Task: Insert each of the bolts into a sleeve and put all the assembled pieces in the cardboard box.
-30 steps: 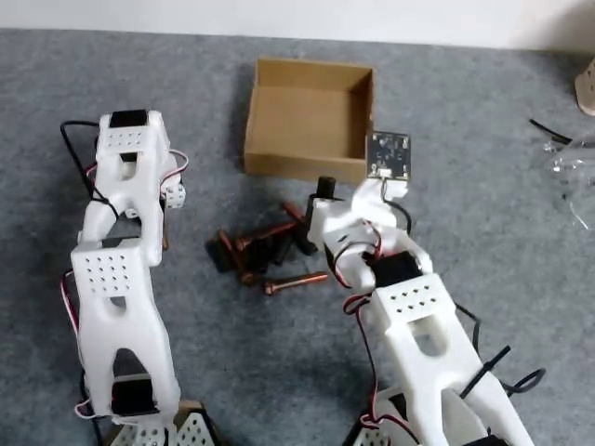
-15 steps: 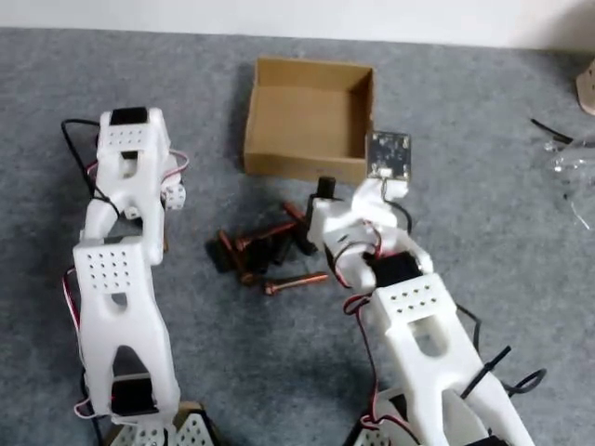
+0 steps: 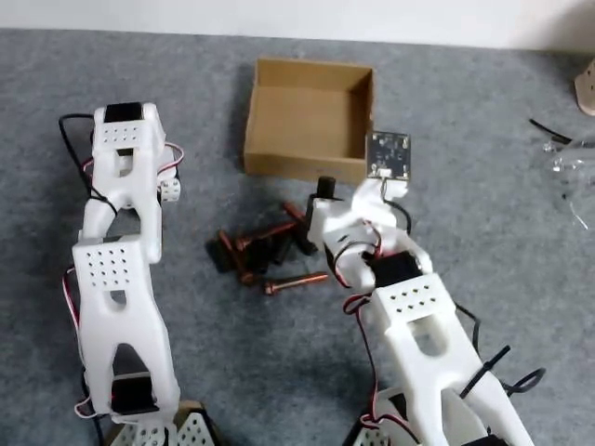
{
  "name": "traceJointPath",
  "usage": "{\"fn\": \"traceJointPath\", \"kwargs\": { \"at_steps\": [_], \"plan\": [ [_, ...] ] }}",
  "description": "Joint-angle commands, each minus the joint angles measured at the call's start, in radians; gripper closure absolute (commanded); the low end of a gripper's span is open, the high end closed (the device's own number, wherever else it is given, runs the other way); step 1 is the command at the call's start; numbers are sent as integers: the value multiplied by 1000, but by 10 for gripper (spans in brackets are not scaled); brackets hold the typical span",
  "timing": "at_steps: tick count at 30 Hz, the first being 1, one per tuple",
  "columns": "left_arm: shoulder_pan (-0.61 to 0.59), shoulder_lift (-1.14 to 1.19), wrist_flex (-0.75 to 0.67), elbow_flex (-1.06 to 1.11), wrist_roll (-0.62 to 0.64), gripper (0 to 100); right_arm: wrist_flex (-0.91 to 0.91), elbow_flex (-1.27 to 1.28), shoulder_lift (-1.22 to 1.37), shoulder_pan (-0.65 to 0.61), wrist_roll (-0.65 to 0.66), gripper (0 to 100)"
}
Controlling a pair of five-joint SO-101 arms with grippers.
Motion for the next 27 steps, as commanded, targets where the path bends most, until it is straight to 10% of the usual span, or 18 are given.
{"fn": "traceJointPath", "kwargs": {
  "at_steps": [1,27],
  "plan": [
    [-5,-70,-34,-47,-25,996,-36,-15,-21,-8,14,995],
    [53,-282,78,355,-106,996,-36,-15,-21,-8,14,995]
  ]
}}
